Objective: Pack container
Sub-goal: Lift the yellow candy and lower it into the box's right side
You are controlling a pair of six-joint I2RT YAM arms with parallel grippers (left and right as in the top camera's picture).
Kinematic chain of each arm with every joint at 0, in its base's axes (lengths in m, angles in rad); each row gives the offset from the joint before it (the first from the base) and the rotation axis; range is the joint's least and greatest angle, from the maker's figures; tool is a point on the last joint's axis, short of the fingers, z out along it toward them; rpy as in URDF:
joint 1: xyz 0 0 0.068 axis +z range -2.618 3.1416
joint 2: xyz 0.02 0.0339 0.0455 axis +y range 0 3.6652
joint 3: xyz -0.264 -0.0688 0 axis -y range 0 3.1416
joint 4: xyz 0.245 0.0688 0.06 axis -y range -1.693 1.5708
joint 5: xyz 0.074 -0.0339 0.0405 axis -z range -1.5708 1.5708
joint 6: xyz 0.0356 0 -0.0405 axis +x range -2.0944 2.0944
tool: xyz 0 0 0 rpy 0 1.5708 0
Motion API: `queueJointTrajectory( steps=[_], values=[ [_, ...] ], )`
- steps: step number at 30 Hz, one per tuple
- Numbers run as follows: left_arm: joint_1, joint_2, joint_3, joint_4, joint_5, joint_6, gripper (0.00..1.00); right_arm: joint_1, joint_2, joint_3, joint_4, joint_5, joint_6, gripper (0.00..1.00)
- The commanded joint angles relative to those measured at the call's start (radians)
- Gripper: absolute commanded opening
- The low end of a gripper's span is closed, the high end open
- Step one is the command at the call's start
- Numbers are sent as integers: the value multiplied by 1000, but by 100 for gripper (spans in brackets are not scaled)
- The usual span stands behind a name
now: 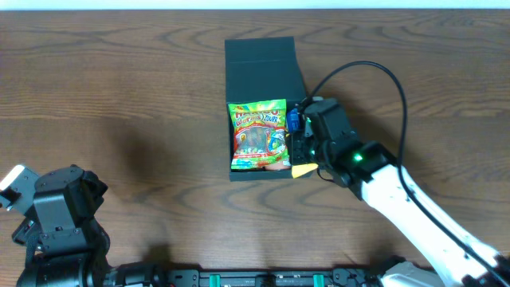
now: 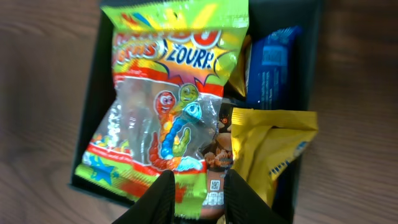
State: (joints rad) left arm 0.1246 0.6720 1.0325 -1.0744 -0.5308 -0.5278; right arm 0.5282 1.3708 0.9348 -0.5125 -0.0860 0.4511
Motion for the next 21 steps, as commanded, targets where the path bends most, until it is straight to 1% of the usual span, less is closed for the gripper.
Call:
queueJointTrajectory(
  steps=[1,4,9,12,17,21],
  values=[
    [7,-1,10,-3,-11,-11,95,-6,42,19,-1,8,-42,27],
    [7,-1,10,-3,-11,-11,95,-5,52,19,-19,11,-45,27],
    [7,-1,10,-3,-11,-11,95,-3,0,19,-83,92,-49,33],
    [7,-1,10,-3,-11,-11,95,-3,-6,19,-118,122,-50,33],
    [7,-1,10,-3,-11,-11,95,-3,-6,23,-98,135,-51,33],
    [7,-1,10,-3,-11,-11,95,-3,-6,46,-136,156,-89,33]
  ],
)
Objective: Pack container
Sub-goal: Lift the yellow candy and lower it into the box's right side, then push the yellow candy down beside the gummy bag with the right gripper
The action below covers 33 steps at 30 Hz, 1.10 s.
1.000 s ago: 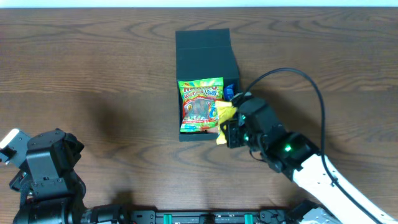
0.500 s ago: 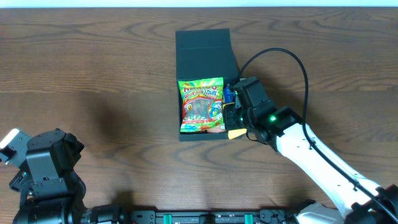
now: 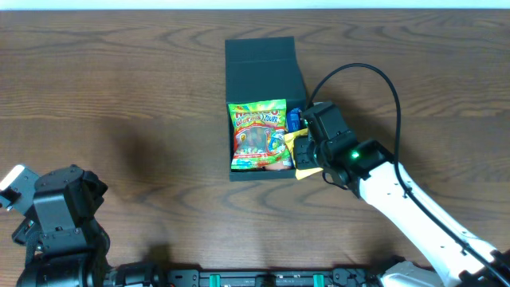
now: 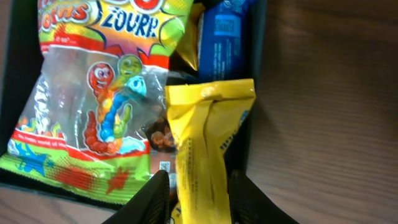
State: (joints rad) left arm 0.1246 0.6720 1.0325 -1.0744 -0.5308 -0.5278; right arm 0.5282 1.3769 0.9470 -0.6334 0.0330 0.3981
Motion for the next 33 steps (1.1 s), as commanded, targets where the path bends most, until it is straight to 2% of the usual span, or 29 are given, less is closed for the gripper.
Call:
queueJointTrajectory(
  steps=[1,16,17,20,21,29,33],
  values=[
    [7,-1,10,-3,-11,-11,95,-3,-12,34,-23,39,-37,33],
    [7,-1,10,-3,-11,-11,95,42,76,34,-38,51,-48,32],
    [7,-1,10,-3,-11,-11,95,45,85,34,-34,55,-48,29],
    [7,-1,10,-3,-11,-11,95,47,90,34,-28,71,-48,11],
    [7,-1,10,-3,-11,-11,95,47,89,34,-24,72,-48,9],
    [7,-1,10,-3,-11,-11,95,47,89,39,11,76,-48,1],
    [7,-1,10,-3,-11,-11,95,47,87,63,49,98,-35,2]
  ],
)
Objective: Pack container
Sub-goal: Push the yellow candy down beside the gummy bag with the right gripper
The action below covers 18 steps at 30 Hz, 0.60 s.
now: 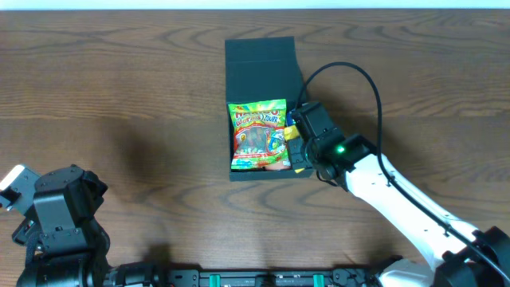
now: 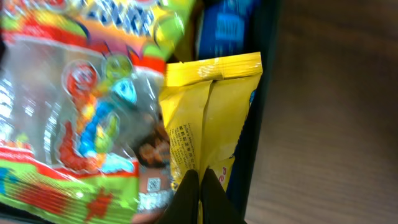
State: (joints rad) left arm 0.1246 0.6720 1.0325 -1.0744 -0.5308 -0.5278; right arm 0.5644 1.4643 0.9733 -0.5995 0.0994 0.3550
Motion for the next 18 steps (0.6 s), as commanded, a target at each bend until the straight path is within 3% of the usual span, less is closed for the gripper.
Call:
queueJointTrajectory(
  steps=[1,9,13,18],
  values=[
    [7,-1,10,-3,-11,-11,95,10,0,40,23,40,18,2],
    [7,-1,10,-3,-11,-11,95,20,0,38,23,14,209,2],
    [7,-1,10,-3,-11,-11,95,45,3,18,33,0,225,2],
    [7,-1,10,-3,-11,-11,95,50,9,13,60,69,192,21]
  ],
)
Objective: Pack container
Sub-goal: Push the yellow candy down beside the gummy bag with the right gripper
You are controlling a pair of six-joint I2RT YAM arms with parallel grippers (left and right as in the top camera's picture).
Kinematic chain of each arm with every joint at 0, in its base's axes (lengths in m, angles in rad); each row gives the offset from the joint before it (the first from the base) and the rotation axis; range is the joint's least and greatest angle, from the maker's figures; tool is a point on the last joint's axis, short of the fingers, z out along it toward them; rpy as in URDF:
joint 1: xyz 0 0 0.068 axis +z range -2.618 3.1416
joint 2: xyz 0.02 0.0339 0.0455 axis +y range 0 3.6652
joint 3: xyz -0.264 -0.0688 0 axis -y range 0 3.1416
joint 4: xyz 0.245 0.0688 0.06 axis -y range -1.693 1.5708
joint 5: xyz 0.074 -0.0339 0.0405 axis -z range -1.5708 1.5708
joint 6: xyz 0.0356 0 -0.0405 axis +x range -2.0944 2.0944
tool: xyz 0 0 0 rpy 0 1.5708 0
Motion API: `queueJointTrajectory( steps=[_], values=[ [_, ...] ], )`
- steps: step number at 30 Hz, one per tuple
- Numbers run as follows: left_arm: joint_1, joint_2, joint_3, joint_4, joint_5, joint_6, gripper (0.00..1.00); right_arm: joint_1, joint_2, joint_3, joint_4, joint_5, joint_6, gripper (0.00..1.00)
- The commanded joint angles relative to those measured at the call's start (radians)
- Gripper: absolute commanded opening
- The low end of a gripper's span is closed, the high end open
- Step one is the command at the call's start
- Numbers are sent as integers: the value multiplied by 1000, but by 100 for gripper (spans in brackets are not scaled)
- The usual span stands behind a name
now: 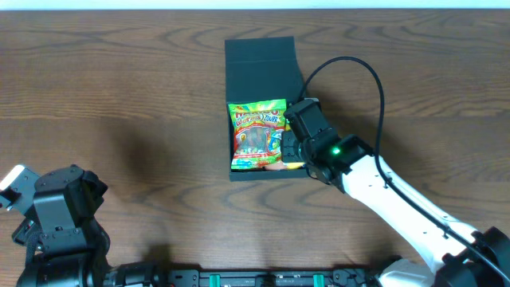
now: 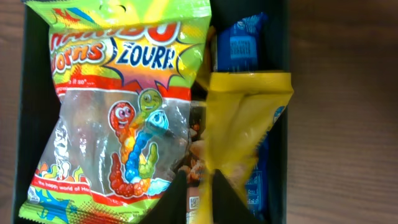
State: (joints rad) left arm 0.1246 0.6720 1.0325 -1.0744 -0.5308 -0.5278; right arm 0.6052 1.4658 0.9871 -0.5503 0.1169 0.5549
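The black box [image 2: 280,37] stands open in mid-table, its lid [image 1: 260,68] flat behind it. A green and orange gummy-worm bag [image 2: 118,106] fills the left of the box. A yellow packet [image 2: 245,124] lies along the right side over blue packets [image 2: 241,43] and a brown one. My right gripper [image 2: 202,199] hangs over the box's near right corner. Its jaws stand a little apart, with the yellow packet's blurred lower end still between them. In the overhead view the right gripper [image 1: 288,151] covers most of that packet. My left arm [image 1: 60,215] is folded at the near left, fingers hidden.
Bare wooden table [image 1: 119,104] surrounds the box on all sides. The right arm's black cable [image 1: 351,68] loops up behind the arm, to the right of the box.
The jaws, shut tight on the yellow packet 0.6 s ago, now stand slightly apart. The packet lies flatter and fully inside the box's right side. The gripper has shifted a little left over the box.
The yellow packet first hung half over the box's near right edge with my open fingers before it. The open jaws then straddled its lower end, and later were shut on it. Now it lies inside the box over the blue packets, jaws parted. The left arm stayed still.
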Motion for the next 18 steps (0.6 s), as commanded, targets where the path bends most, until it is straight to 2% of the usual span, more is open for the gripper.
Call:
queueJointTrajectory(
  steps=[1,3,6,10,18],
  values=[
    [7,-1,10,-3,-11,-11,95,10,5,1,12,71,-26,22],
    [7,-1,10,-3,-11,-11,95,10,2,9,10,108,-46,20],
    [7,-1,10,-3,-11,-11,95,9,-14,30,11,120,-83,1],
    [7,-1,10,-3,-11,-11,95,9,-29,40,-25,132,-100,1],
    [7,-1,10,-3,-11,-11,95,10,52,39,-40,154,-99,2]
  ],
)
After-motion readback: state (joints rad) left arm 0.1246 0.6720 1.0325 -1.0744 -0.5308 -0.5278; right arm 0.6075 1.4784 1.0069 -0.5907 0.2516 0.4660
